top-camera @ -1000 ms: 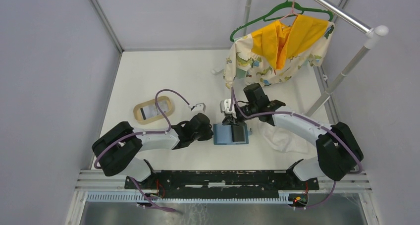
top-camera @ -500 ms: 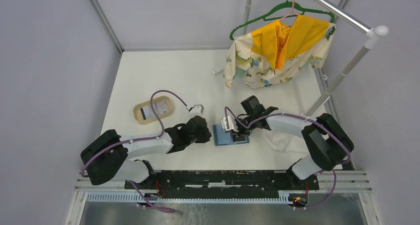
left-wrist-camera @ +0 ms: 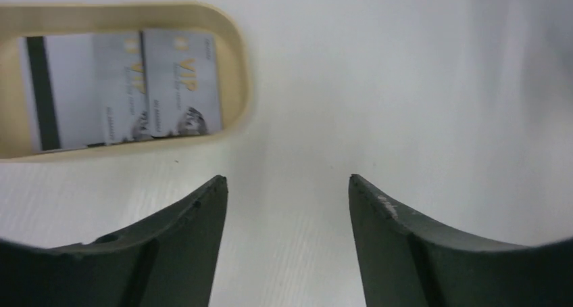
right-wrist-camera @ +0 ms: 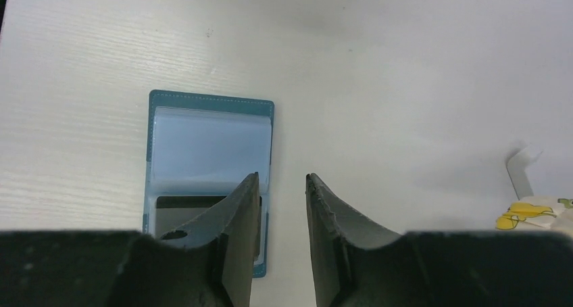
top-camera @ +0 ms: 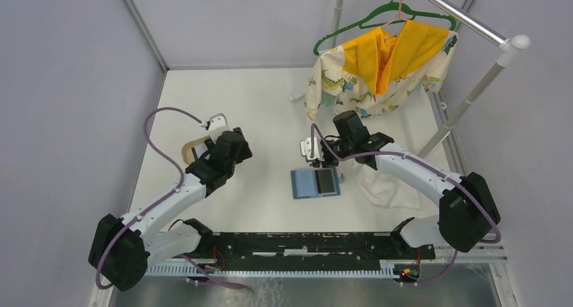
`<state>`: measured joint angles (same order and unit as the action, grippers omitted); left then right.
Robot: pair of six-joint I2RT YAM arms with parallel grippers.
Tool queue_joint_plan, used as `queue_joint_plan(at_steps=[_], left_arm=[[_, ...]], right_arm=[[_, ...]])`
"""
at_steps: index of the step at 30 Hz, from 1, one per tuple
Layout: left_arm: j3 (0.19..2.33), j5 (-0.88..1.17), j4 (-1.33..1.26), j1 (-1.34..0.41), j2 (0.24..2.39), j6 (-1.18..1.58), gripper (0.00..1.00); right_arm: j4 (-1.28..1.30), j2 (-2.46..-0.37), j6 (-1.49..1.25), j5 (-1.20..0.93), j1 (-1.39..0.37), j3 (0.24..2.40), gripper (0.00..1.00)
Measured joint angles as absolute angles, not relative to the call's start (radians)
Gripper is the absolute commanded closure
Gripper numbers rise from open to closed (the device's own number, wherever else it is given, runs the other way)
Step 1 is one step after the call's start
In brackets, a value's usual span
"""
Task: Put the credit cards into the card holder
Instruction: Open the card holder at the center of the board, then pick up the credit card from the storage box.
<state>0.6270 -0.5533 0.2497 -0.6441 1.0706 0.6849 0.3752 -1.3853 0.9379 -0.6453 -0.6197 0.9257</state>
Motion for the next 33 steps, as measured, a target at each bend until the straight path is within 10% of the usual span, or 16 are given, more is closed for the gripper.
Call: queue_joint_plan(at_steps=[12, 33], left_arm=[[0.661, -0.245, 0.162, -0.200, 1.224, 0.610, 0.32], [0.720, 0.115, -0.003, -0.351, 1.485, 0.609, 0.41]], right_arm=[[0.405, -1.383, 0.916, -0.644, -0.585, 0.871, 0.63], [0.406, -1.390, 0.913, -0.654, -0.558, 0.865, 0.64]])
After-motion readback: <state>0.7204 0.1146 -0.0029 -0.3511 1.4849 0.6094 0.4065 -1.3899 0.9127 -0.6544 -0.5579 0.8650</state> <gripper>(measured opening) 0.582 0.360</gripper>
